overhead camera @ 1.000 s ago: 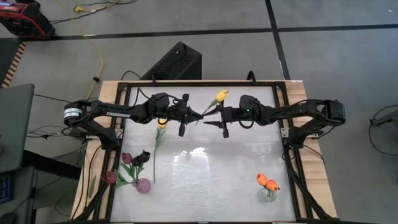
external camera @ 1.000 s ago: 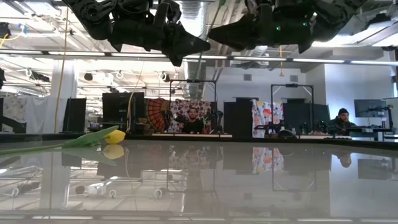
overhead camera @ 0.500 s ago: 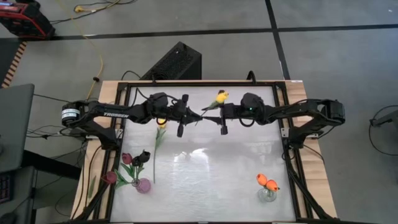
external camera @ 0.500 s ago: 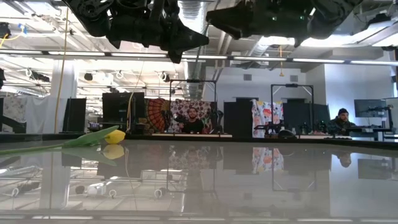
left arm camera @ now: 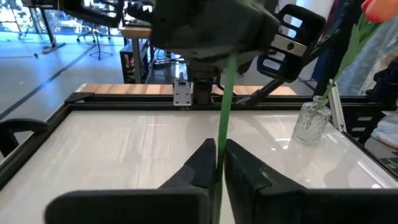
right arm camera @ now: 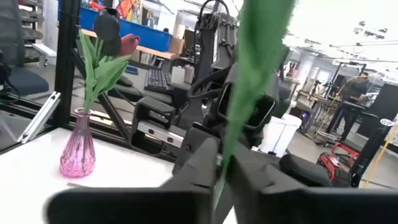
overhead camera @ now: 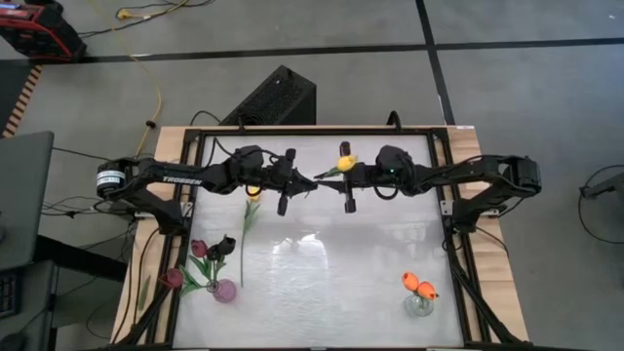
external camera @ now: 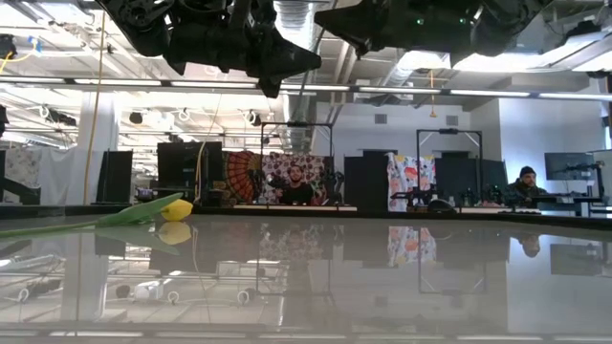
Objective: Sort flowers into vase by color
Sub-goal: Put the top yellow flower into the transparent flower vase
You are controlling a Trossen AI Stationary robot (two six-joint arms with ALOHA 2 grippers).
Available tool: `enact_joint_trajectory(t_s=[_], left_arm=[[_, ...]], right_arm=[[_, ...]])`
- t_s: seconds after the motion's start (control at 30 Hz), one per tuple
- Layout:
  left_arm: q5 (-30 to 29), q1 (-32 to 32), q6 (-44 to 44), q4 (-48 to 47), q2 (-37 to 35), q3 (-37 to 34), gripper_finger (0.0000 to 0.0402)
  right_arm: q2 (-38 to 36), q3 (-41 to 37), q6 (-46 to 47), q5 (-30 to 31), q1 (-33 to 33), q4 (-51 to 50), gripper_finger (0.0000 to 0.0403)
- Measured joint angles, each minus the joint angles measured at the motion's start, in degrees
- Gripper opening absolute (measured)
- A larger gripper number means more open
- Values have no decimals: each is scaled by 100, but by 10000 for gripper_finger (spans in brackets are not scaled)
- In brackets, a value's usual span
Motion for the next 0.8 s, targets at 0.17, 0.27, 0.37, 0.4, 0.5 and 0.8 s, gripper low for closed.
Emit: enact_joint_trajectory(t_s=[0.17, 0.27, 0.37, 0.4, 0.5, 0.8], left_arm=[[141, -23, 62, 61, -56, 0, 69], [164, -25, 88, -149, -166, 0, 110], [42, 7, 164, -559, -346, 4, 142], [-84, 21, 173, -715, -406, 4, 150], [-654, 26, 72, -1018, -552, 4, 165], [-927, -58, 145, -849, -540, 2, 170]], right_arm=[[-60, 2, 515, -32, 0, -358, 26], [-345, 2, 1147, -125, -31, -1357, 30], [-879, 2, 1424, -512, -76, -2695, 29], [-1085, 2, 1439, -616, -55, -3137, 28], [-1778, 3, 1314, -755, 84, -4368, 29], [-3843, 420, 2465, -515, 953, -7861, 27]])
